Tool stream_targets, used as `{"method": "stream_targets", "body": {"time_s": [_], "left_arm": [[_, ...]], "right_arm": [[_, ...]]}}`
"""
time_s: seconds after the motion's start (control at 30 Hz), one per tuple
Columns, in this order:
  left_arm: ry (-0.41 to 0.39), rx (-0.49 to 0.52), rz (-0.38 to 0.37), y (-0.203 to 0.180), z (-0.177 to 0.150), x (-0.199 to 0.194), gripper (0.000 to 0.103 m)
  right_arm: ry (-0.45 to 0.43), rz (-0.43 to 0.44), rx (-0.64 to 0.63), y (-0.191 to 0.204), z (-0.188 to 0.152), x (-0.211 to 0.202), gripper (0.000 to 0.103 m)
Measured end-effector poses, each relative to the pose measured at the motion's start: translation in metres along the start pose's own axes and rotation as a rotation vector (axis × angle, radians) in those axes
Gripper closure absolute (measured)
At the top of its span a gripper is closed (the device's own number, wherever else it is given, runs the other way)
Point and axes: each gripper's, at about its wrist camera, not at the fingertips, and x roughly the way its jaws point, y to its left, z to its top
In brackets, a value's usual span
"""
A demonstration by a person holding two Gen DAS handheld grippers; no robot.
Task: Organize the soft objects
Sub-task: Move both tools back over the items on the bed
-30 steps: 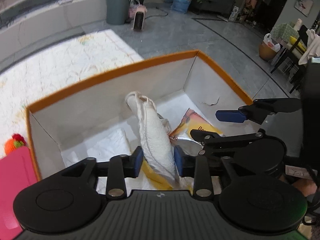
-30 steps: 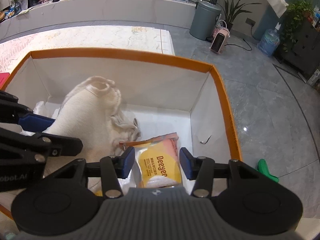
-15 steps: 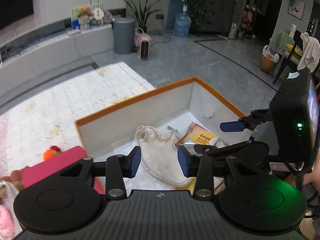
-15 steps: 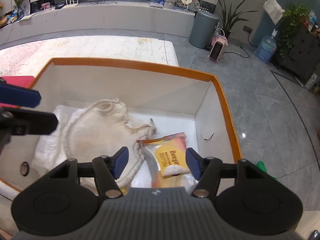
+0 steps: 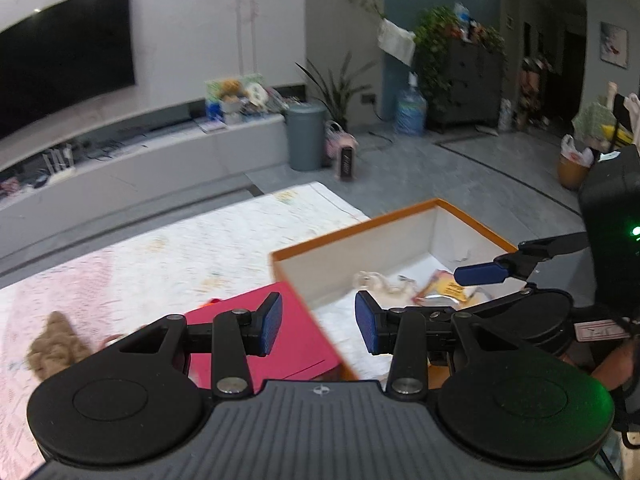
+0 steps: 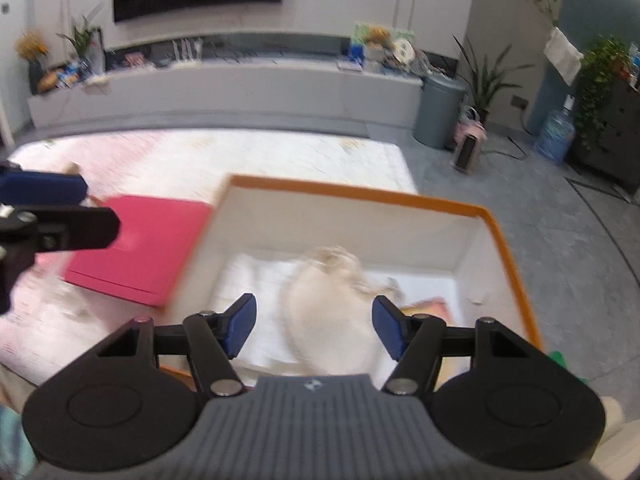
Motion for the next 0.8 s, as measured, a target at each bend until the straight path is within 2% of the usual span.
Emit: {"method": "stream_targets", "body": {"time_s": [0.17, 0.37, 0.57, 0.73, 0.8], "left_arm": [[-0.056, -0.032, 0.08, 0.025, -0.022, -0.026, 0.056], [-0.074, -0.087, 0.158, 0.057, -0.048, -0.05, 0.056], [-0.026, -0.166, 0.208, 0.092, -0.079, -0.057, 0.056], [0.013, -0.148, 0.244, 0.107, -0.101, -0.055, 0.056], [0.024, -0.148, 0.236, 0.113, -0.106, -0.054, 0.056]], "right_arm": [[-0.068, 0.077, 0.014, 0.04, -0.005, -0.016, 0.039], [-0.122, 0.143, 0.034, 0.086, -0.016, -0.027, 0.039], [-0.145, 0.189, 0.022, 0.128, -0.028, -0.028, 0.039], [-0.113, 0.218, -0.013, 0.158, -0.035, -0.016, 0.041], [-0.095, 0.228, -0.03, 0.169, -0.036, -0.01, 0.046]]}}
